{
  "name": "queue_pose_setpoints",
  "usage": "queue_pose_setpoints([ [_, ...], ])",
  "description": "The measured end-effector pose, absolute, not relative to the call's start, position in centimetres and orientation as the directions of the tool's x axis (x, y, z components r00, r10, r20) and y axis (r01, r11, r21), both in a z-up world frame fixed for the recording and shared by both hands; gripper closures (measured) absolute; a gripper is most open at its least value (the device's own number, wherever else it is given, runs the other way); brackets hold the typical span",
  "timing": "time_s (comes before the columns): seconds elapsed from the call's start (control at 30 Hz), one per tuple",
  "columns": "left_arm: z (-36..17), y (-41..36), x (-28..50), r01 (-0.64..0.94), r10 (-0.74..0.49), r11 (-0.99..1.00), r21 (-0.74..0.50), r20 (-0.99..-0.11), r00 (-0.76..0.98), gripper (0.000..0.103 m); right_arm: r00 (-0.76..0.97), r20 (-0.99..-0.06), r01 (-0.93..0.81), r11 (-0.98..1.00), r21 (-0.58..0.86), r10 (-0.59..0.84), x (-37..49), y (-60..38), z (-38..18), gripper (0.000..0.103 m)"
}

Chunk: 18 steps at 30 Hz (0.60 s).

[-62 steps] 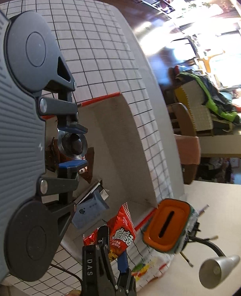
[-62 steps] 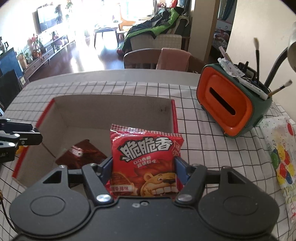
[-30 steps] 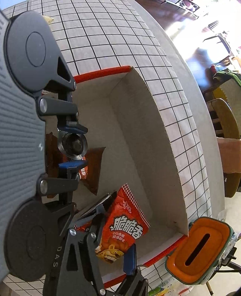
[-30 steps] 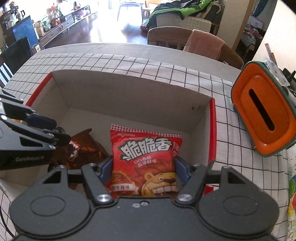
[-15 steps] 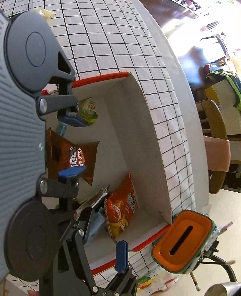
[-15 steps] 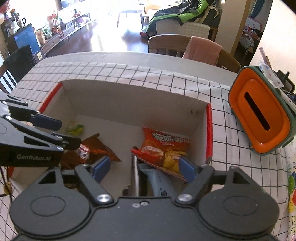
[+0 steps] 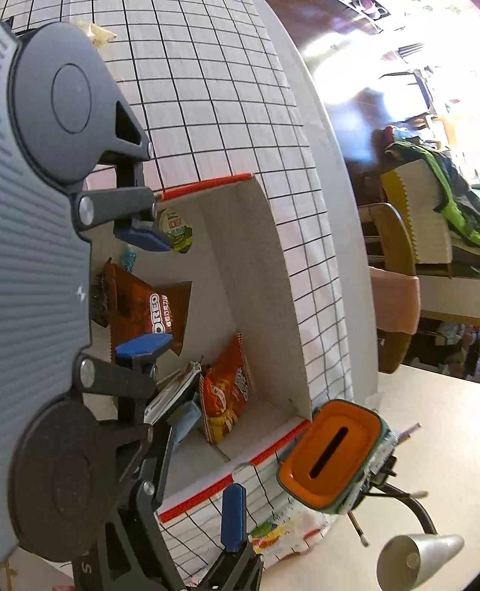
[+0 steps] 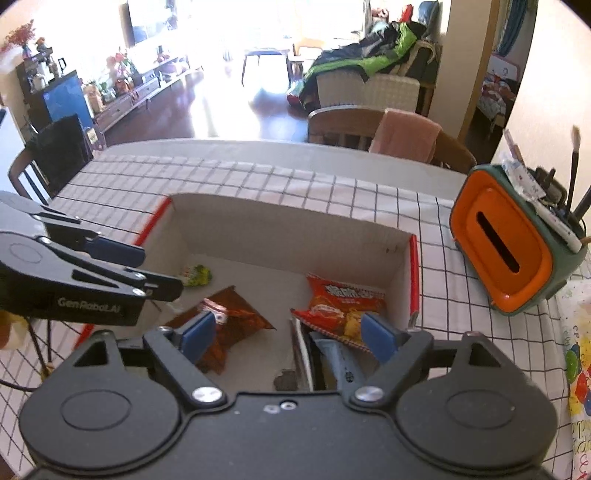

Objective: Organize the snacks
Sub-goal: 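Open the right tool to drop the chip bag while the left tool releases the round item, then withdraw both tools from the box toward the remaining snacks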

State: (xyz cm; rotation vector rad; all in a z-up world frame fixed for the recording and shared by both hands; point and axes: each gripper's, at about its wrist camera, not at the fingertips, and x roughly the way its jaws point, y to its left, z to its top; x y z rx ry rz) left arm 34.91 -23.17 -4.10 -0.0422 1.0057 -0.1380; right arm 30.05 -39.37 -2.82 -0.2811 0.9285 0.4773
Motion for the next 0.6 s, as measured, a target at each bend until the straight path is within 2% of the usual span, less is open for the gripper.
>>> queue_pose_setpoints([
  [0.23, -2.3, -21.1, 31.7, 0.107, -0.159, 0.987, -0.118, -0.786, 0.597, 0.051, 0.535, -0.777, -0.506, 0.862, 0.020, 0.332, 27.5, -38.4, -0.8, 0.008],
  [0.37, -1.2, -19.5, 29.3, 0.116, -0.160, 0.987, -0.111, -0.749, 0.643, 0.039, 0.547, -0.751, -0.512, 0.857, 0.049, 0.370, 25.8, -37.2, 0.1, 0.004],
  [0.43, -0.9, -18.6, 28.1, 0.113, -0.156, 0.988, -0.108, -0.736, 0.659, 0.038, 0.557, -0.737, -0.512, 0.857, 0.057, 0.382, 25.1, -36.6, 0.4, 0.000],
  [0.6, -0.6, -15.8, 25.2, 0.096, -0.150, 0.989, -0.116, -0.708, 0.690, 0.028, 0.554, -0.717, -0.530, 0.843, 0.089, 0.424, 23.5, -34.5, 0.4, 0.000],
])
